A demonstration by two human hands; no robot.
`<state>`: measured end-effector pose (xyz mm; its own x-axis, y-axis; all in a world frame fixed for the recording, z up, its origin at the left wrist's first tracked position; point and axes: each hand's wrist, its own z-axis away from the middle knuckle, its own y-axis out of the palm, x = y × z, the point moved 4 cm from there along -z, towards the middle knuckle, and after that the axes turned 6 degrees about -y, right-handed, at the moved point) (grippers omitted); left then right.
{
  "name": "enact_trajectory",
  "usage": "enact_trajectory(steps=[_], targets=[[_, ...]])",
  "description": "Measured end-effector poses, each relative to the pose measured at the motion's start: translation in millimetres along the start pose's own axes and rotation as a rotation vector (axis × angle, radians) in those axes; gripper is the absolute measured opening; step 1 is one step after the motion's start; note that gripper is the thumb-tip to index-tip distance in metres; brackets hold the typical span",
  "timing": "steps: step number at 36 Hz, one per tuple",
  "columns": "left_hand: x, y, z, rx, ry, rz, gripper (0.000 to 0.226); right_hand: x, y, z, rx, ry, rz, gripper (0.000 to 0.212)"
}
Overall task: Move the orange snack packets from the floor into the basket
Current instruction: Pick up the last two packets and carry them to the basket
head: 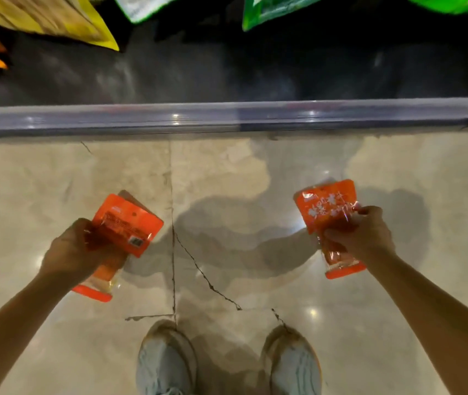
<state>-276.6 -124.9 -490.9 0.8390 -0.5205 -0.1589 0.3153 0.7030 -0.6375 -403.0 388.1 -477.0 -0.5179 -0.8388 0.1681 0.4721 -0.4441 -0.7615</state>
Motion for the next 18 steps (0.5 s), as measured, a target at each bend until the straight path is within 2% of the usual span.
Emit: enact_trajectory(steps=[3, 6, 12, 18], targets=[[-19.8, 0.1, 10.0, 0.007, 0.015, 0.053, 0.034, 1.3, 1.6, -2.6, 0.061, -0.088, 0.078, 0.065], [-35.7, 2.3, 21.3, 0.051, 0.044, 0.095, 0.026, 0.8, 3.6, 3.0, 0.061, -0.143, -0.019, 0.046], [-71.0, -15.3, 71.8, 0.109, 0.073, 0.258, 0.025, 15.7, -17.0, 42.6, 0.051, -0.179, -0.243, 0.035], [-128.5, -76.7, 163.4, 0.108, 0.145, 0.231, 0.027, 55.6, -103.1, 109.2, 0.039, -0.257, -0.352, 0.026]])
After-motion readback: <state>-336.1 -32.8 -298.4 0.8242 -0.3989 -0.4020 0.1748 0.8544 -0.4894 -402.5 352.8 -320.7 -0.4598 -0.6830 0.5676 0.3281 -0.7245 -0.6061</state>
